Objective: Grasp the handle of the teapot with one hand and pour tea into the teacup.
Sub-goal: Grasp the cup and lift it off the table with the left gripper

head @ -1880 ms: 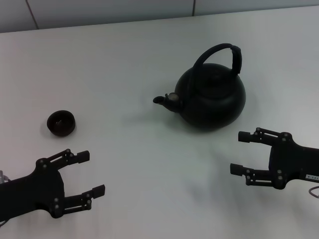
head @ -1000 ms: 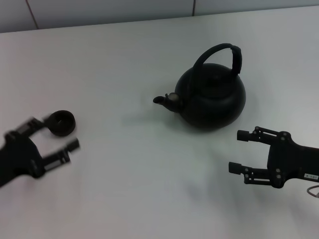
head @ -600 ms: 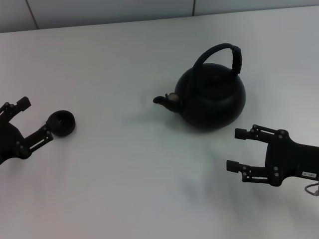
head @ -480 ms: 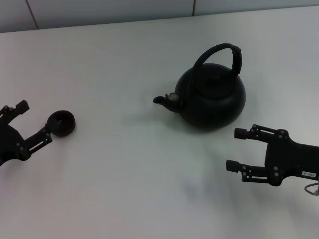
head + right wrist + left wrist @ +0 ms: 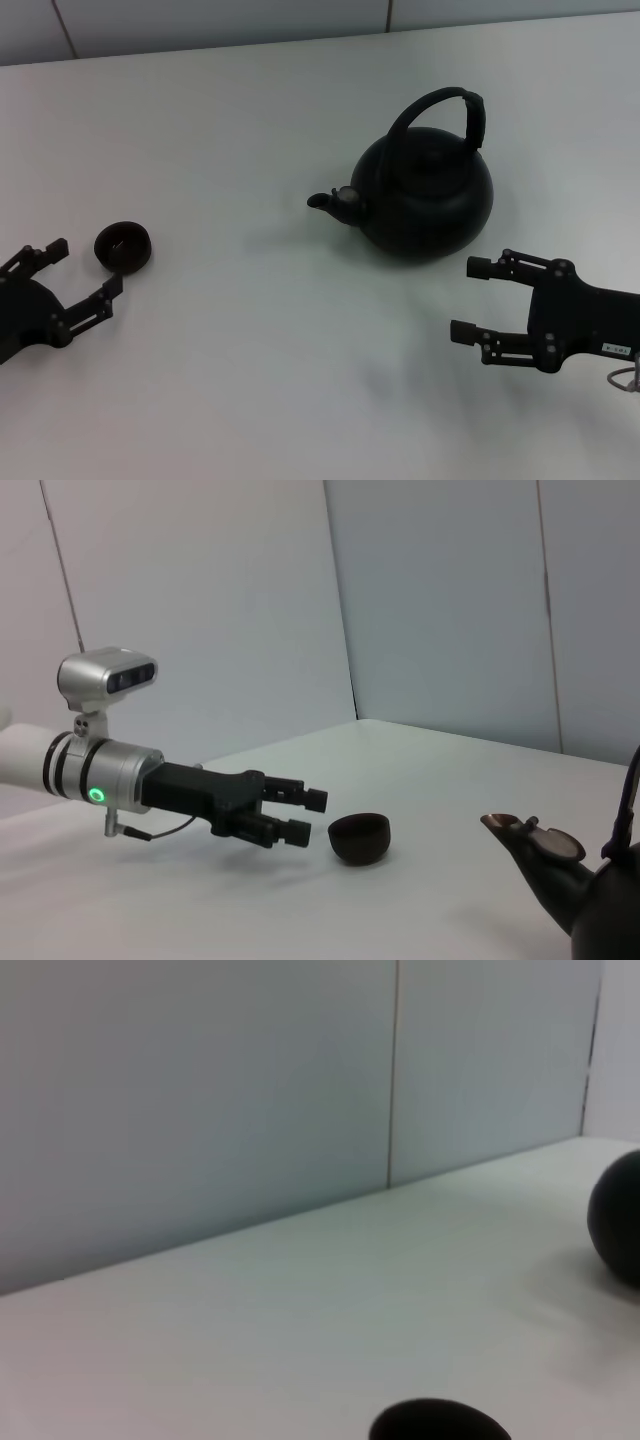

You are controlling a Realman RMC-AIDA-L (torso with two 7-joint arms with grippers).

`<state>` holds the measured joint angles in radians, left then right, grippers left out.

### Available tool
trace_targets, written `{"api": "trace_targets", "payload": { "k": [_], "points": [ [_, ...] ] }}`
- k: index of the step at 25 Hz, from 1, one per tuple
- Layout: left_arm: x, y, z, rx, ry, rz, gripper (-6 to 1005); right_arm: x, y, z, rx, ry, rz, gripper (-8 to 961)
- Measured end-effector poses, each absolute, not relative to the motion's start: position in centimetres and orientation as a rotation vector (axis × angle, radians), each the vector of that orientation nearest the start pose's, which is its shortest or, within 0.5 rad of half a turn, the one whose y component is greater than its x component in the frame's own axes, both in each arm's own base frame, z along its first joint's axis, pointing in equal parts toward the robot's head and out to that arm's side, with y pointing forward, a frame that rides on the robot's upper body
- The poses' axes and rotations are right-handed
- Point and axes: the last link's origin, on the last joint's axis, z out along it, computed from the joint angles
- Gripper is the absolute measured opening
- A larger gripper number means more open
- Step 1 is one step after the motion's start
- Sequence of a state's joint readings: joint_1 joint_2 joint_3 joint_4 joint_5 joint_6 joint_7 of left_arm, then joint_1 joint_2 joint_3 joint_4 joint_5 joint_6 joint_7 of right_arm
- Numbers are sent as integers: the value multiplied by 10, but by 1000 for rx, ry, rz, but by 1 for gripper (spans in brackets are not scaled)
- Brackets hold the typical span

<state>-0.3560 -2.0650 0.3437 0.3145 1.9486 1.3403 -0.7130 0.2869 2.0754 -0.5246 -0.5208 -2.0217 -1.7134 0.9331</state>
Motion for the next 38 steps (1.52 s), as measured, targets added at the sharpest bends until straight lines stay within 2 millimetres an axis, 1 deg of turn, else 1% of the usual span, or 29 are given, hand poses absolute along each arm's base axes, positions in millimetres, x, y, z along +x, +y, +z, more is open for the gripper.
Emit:
{"api": "trace_targets", "payload": {
  "k": [5,10,14,20,24,38],
  "points": [
    [-361,275,-19,-2299,-526,-539,858,328,234,-3,-2611,478,802,811],
    [-355,286,-24,-2308,-514,-529,858,328,234,-3,-2608,478,804,811],
    [-349,295,-34,-2329,-492,-504,859,328,234,-2,-2608,477,806,811],
    [-345,305,-41,-2335,-486,-475,859,327,234,-1,-2609,476,812,811],
    [-342,309,-42,-2336,-480,-473,857,328,234,-1,-2606,480,812,812],
    [-341,311,-42,-2335,-478,-470,734,328,235,-1,-2604,478,810,812]
  ]
}}
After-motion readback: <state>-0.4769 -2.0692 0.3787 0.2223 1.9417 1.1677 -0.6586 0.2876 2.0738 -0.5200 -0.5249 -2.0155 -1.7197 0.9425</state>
